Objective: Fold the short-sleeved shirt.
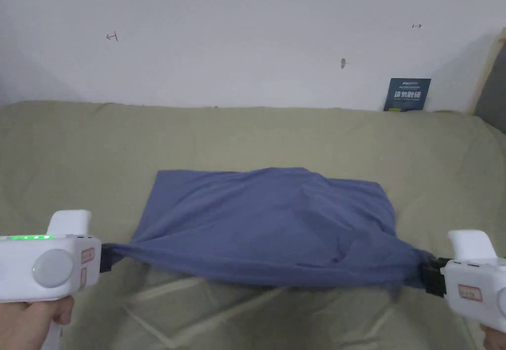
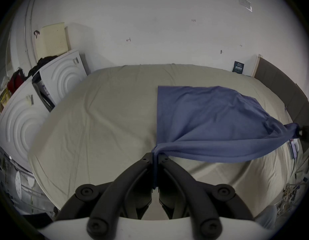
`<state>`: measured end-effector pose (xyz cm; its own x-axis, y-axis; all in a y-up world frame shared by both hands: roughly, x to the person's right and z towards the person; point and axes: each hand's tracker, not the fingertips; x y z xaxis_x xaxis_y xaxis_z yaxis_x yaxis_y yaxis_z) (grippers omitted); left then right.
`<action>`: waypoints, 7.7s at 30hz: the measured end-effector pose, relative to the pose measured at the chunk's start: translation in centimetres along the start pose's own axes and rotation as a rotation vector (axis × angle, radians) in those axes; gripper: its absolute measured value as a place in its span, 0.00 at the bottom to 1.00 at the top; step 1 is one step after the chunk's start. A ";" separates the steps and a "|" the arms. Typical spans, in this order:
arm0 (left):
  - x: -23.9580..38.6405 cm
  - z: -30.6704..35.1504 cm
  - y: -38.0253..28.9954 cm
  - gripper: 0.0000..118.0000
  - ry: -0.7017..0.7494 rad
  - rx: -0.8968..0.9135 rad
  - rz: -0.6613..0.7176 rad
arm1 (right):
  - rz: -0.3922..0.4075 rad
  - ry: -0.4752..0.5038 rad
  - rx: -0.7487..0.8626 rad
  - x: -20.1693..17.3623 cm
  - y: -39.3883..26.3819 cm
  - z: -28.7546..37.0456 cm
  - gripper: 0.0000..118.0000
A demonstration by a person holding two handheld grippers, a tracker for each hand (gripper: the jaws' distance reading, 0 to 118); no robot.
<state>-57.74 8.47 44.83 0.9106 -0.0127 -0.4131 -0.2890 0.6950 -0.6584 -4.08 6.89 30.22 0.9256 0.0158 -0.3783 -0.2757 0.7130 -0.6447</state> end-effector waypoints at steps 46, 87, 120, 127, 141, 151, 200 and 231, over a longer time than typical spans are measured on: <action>-5.7 4.0 -13.7 0.00 -0.115 -0.126 0.102 | -0.127 -0.041 -0.058 -1.7 -11.6 6.3 0.01; -3.2 -1.4 -11.0 0.06 -0.083 -0.175 0.052 | -0.065 0.055 -0.142 0.9 -11.9 0.7 0.06; 0.1 -10.3 5.0 0.06 -0.102 -0.113 -0.012 | 0.060 -0.044 -0.096 0.6 7.1 -9.1 0.06; 0.9 -14.5 6.1 0.07 -0.112 -0.159 0.031 | 0.048 -0.063 -0.169 1.2 8.1 -14.0 0.06; -2.3 -9.7 2.8 0.69 -0.062 -0.108 0.060 | -0.130 -0.051 -0.130 2.5 0.8 -8.0 0.78; -5.1 -8.3 -2.3 0.00 -0.117 -0.153 0.147 | -0.154 -0.059 -0.170 0.9 -3.6 -3.2 0.00; -1.3 -10.3 1.2 0.03 -0.078 -0.228 0.064 | -0.152 -0.003 -0.158 1.9 0.6 -6.9 0.07; -5.4 -0.4 -10.5 0.47 -0.096 -0.256 0.143 | -0.208 0.058 -0.235 1.3 -10.4 2.2 0.68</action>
<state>-59.73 1.00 53.72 0.8756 0.1482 -0.4598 -0.4700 0.4813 -0.7399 0.51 1.07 37.89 0.9538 -0.1580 -0.2554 -0.1409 0.5156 -0.8452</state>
